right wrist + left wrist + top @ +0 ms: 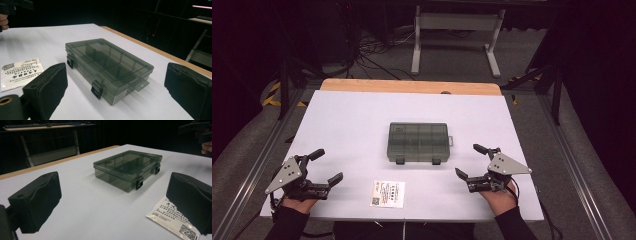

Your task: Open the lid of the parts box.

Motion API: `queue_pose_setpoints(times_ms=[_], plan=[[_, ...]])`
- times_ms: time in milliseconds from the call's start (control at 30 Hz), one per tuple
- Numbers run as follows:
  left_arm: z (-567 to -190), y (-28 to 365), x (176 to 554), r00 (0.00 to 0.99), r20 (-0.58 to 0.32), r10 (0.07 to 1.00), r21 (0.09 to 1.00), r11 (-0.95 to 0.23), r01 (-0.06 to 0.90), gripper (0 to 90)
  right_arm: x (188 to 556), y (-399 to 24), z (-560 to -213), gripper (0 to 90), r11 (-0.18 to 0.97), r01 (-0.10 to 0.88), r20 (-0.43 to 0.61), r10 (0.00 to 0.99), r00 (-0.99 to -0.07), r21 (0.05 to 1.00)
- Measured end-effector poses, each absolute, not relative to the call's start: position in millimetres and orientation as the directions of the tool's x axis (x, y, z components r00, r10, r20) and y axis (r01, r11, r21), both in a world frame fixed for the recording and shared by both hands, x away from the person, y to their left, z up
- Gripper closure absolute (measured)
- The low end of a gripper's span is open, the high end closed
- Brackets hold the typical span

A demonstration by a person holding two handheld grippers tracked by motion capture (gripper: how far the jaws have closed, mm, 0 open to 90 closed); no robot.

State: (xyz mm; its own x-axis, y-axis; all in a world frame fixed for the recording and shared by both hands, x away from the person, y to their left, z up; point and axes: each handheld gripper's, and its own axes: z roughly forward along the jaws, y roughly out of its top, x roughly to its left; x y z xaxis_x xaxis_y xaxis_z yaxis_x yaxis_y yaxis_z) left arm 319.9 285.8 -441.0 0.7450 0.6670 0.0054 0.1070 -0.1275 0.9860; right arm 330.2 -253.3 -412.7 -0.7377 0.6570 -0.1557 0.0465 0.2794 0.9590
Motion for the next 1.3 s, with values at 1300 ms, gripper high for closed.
queue_pose_setpoints(times_ms=[1300], plan=[[-428, 273, 336, 0.745, -0.006, 0.667, 0.980, -0.143, 0.137, 0.8, 342, -241, -405, 5.9, 0.324, 0.084, -0.147, 0.626, -0.766, 0.942]])
